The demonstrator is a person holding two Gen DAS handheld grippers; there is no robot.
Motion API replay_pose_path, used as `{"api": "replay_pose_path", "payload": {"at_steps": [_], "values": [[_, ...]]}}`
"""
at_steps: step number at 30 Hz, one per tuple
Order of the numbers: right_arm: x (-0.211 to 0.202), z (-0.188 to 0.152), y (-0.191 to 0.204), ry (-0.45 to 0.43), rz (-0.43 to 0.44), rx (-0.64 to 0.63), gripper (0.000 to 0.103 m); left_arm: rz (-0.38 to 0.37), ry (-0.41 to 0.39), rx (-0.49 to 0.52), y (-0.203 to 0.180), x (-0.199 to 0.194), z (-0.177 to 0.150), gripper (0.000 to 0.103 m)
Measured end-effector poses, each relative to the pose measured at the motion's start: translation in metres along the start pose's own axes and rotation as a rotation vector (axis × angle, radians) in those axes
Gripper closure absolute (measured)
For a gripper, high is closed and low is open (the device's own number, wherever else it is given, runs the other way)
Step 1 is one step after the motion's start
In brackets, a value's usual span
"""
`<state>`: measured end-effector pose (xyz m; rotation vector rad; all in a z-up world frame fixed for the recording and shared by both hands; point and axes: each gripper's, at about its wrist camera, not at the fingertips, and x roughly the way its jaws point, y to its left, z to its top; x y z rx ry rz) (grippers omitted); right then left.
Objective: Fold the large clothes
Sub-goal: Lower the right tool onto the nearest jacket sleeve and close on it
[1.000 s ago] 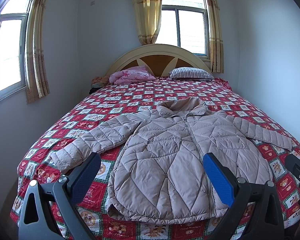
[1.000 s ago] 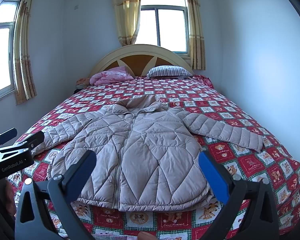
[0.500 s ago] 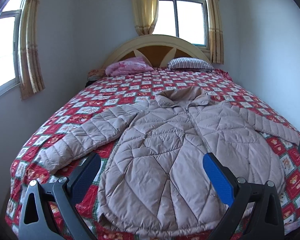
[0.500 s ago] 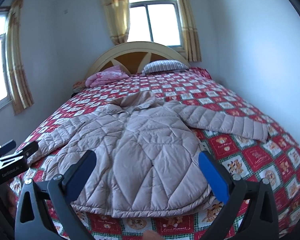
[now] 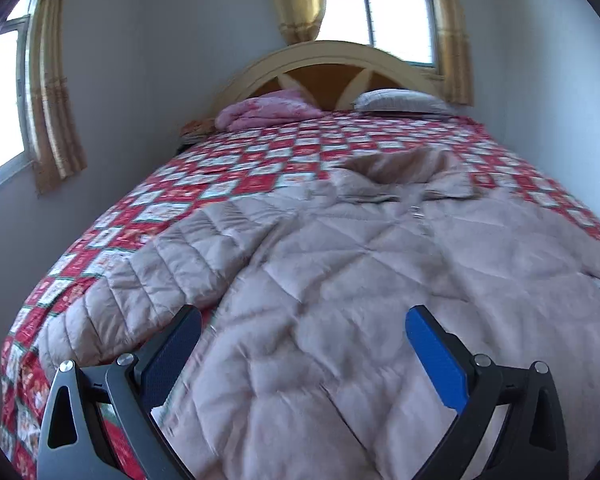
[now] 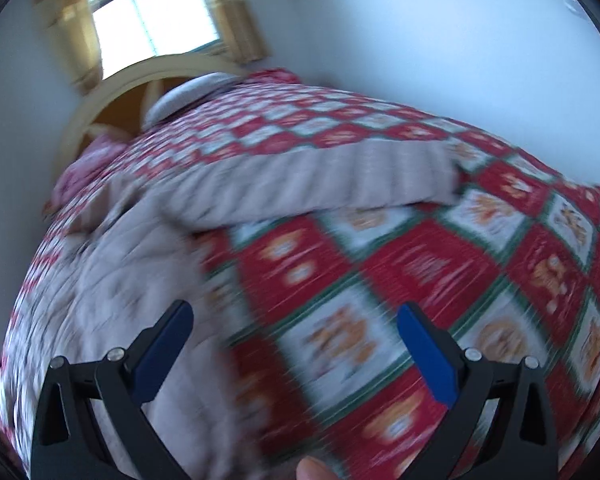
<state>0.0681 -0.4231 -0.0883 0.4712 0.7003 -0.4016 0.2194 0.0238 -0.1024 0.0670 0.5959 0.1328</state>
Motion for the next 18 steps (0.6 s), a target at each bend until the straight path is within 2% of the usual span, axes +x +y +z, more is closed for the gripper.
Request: {"api": "replay_pose_path", "payload": {"at_steps": [4,8,14,16,18], "values": [[0.023,0.041,-0.053,-0.01,-0.105,0.104,0.003,0.046,0.025,-0.026,0.014,0.035,0.01,0.001],[0.05,0.073,-0.089,0.008,-0.195,0.164,0.005,0.064,0.064,-0.033,0.017,0.064,0.009,0.001],[0.102,0.085,-0.105,0.115,-0.266,0.167,0.018,0.045,0.145,-0.046,0.013,0.094,-0.008,0.001],[0.108,0.085,-0.1,0.093,-0.3,0.122,0.02,0.034,0.172,-0.057,0.012,0.102,-0.013,0.001],[0.112,0.085,-0.092,0.078,-0.321,0.058,0.033,0.006,0.216,-0.062,0.011,0.112,-0.017,0.001]]}}
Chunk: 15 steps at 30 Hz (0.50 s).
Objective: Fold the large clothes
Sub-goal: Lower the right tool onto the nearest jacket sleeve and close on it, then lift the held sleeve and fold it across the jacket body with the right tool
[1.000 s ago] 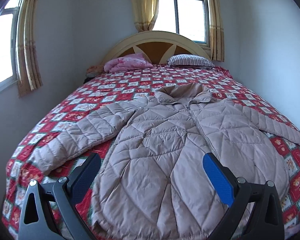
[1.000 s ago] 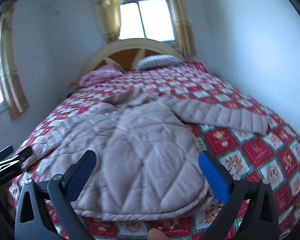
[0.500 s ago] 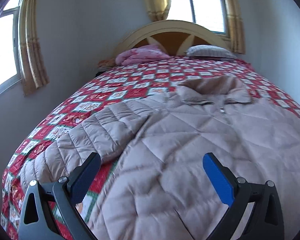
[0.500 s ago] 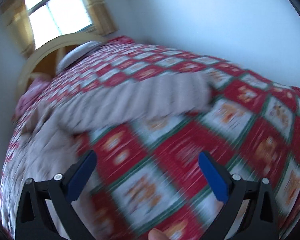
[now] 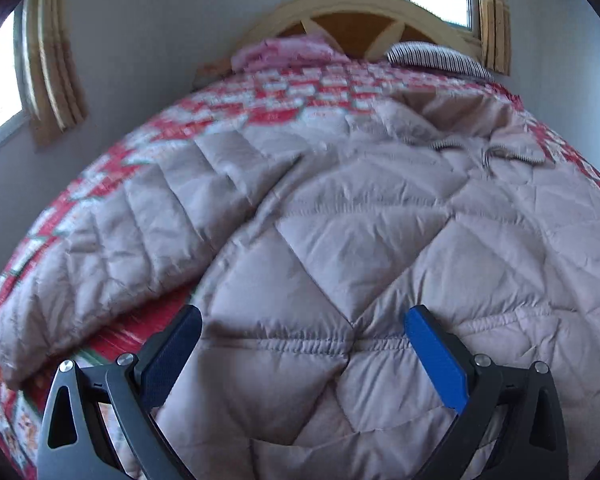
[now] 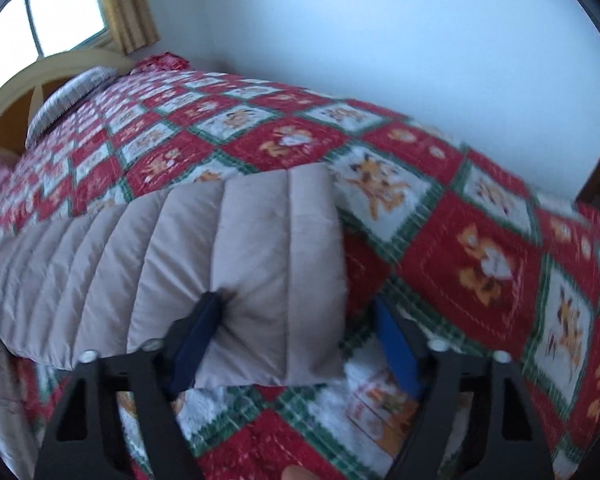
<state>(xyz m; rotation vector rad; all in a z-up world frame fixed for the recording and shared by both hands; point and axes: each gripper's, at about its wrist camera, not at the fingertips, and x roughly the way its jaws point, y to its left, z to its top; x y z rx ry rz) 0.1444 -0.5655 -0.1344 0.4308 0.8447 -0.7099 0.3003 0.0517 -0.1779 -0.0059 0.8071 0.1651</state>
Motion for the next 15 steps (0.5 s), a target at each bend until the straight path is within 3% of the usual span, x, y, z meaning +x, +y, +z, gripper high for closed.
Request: {"api": "replay_pose_path", "payload": {"at_steps": [2,3,4,5,10,15], "values": [[-0.001,0.002,0.009,-0.016,0.004,-0.065,0.06,-0.015,0.038,0.009,-0.002,0.007,-0.002,0.001],[-0.001,0.003,0.015,-0.019,-0.004,-0.1,0.065,-0.019,0.041,0.012,-0.003,0.007,-0.003,0.001],[-0.003,0.003,0.019,-0.017,0.004,-0.131,0.079,-0.019,0.038,0.01,-0.003,0.007,-0.004,0.001],[0.001,0.007,0.024,-0.013,0.008,-0.145,0.083,-0.019,0.035,0.011,-0.003,0.006,-0.005,0.001],[-0.004,0.021,0.031,-0.037,0.008,-0.15,0.088,-0.021,0.026,0.005,-0.003,0.004,-0.007,0.001],[-0.037,0.048,0.044,-0.133,0.021,-0.168,0.088,-0.022,0.024,0.003,-0.002,0.003,-0.007,0.001]]}}
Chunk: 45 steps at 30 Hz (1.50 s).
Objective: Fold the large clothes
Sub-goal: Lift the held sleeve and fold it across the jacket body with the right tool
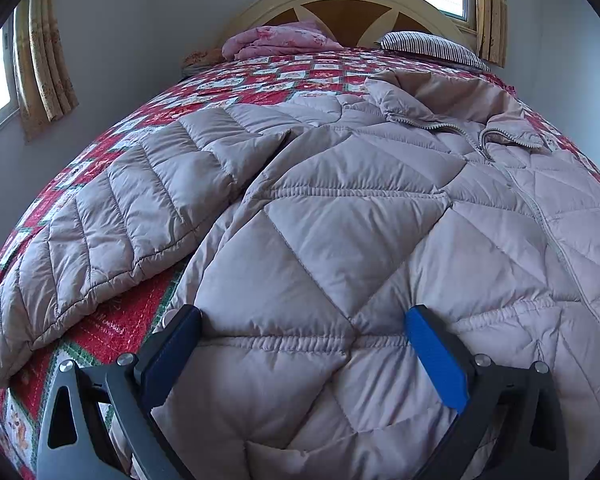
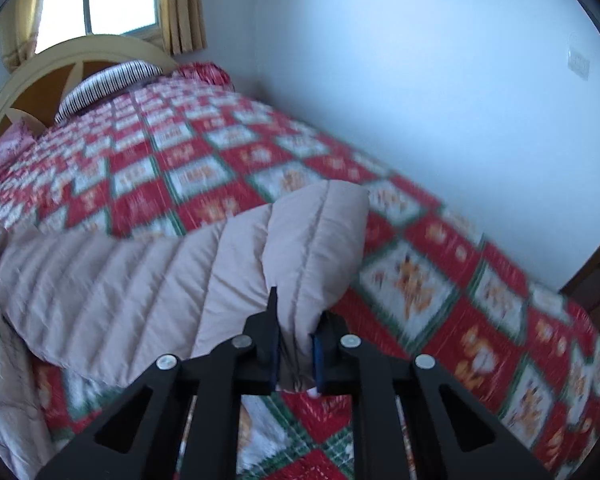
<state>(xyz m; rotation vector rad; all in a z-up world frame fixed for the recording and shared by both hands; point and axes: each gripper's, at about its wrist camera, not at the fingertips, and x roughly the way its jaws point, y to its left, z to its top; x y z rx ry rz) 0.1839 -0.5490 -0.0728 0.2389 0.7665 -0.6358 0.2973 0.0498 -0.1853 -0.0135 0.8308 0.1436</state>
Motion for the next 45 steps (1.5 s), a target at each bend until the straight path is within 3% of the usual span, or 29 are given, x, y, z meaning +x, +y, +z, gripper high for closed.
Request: {"api": "replay_pose_path", "payload": {"at_steps": [10,21,32,45], "values": [[-0.079,0.057,0.068,-0.227,0.026,-0.147,0.089,-0.012,-0.006,-0.013,0.003,0.0,0.001,0.001],[-0.147,0.062,0.176,-0.39,0.144,-0.352,0.089,-0.033,-0.011,-0.028,0.008,-0.001,-0.001,0.001],[-0.197,0.019,0.298,-0.488,0.345,-0.565,0.089,-0.049,-0.013,-0.043,0.01,0.0,0.0,0.001],[-0.179,-0.082,0.425,-0.385,0.542,-0.734,0.089,-0.058,-0.015,-0.053,0.012,-0.001,-0.001,0.001]]}}
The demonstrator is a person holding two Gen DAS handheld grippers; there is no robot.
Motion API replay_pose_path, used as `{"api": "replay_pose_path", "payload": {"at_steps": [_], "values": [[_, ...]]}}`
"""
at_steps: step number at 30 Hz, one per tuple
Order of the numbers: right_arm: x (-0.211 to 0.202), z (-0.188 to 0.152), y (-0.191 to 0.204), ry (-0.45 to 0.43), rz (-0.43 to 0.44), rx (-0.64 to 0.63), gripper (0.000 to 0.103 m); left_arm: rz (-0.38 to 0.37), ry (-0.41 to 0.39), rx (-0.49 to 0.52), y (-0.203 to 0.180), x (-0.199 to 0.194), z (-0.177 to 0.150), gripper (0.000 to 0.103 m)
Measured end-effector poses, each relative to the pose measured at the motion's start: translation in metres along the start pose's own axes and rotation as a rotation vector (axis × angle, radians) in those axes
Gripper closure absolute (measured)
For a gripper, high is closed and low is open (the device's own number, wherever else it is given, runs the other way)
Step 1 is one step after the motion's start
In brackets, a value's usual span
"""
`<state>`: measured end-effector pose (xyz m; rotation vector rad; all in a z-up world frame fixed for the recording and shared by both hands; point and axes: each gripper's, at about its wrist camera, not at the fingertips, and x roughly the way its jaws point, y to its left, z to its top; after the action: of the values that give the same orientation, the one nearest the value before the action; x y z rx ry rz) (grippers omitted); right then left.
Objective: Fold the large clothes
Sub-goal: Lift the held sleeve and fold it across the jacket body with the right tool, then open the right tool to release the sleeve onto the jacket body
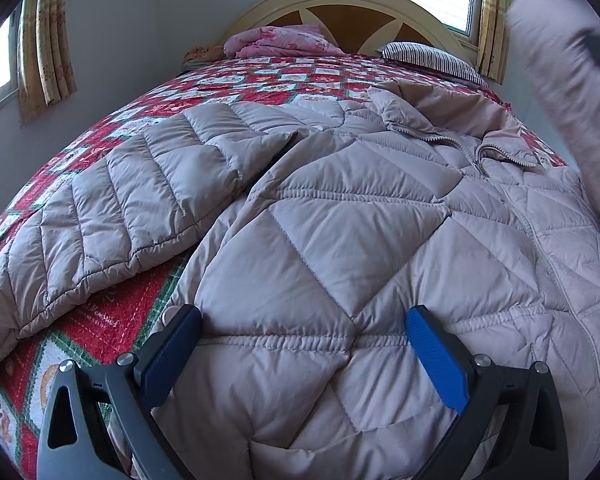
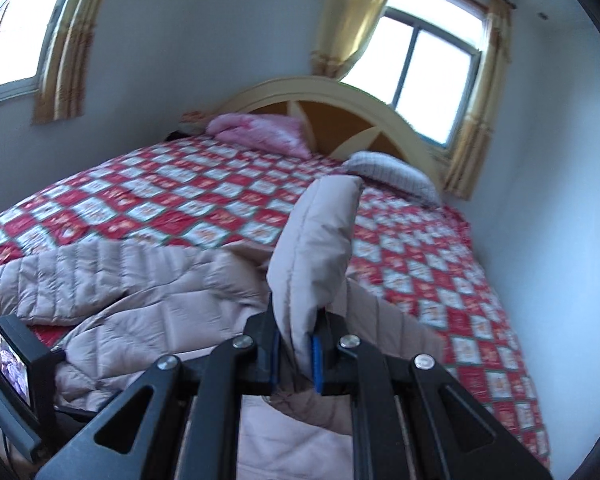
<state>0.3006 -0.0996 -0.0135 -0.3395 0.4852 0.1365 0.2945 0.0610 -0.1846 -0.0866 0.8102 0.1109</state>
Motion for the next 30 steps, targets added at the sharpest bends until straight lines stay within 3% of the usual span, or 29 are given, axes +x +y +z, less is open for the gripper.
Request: {"api": "replay_pose_path", "payload": {"at_steps": [10,12,13,16,18,21,25,28,30], "values": [[0.077,-0.048,0.066,0.171,0.148,0.059,0.089,0.009,0.002,0.0,-0.002,0.001,0.0,0.001],[0.089,-0.055,0.07,0.213,0.194,0.069,0.084,0.012,0.003,0.002,-0.003,0.001,0.0,0.001],[0.094,-0.058,0.071,0.227,0.235,0.086,0.079,0.013,0.003,0.003,-0.002,0.001,0.0,0.001],[0.082,-0.057,0.063,0.205,0.349,0.146,0.038,0.003,0.008,-0.004,0.0,0.001,0.001,0.001],[0.062,-0.053,0.052,0.172,0.408,0.158,0.032,-0.013,0.005,-0.012,0.005,-0.004,0.003,0.001],[0.023,-0.048,0.022,0.095,0.434,0.156,0.03,0.04,0.006,0.021,0.013,-0.025,0.01,0.001],[-0.005,-0.053,-0.049,0.019,0.312,0.195,0.03,0.017,-0.068,0.045,0.013,-0.072,0.044,0.001],[0.011,-0.069,-0.117,0.045,0.105,0.305,0.033,-0.051,-0.136,0.024,-0.005,-0.096,0.083,0.001],[0.033,-0.089,-0.166,0.086,-0.016,0.448,0.038,-0.081,-0.169,0.034,-0.028,-0.095,0.101,0.001]]}}
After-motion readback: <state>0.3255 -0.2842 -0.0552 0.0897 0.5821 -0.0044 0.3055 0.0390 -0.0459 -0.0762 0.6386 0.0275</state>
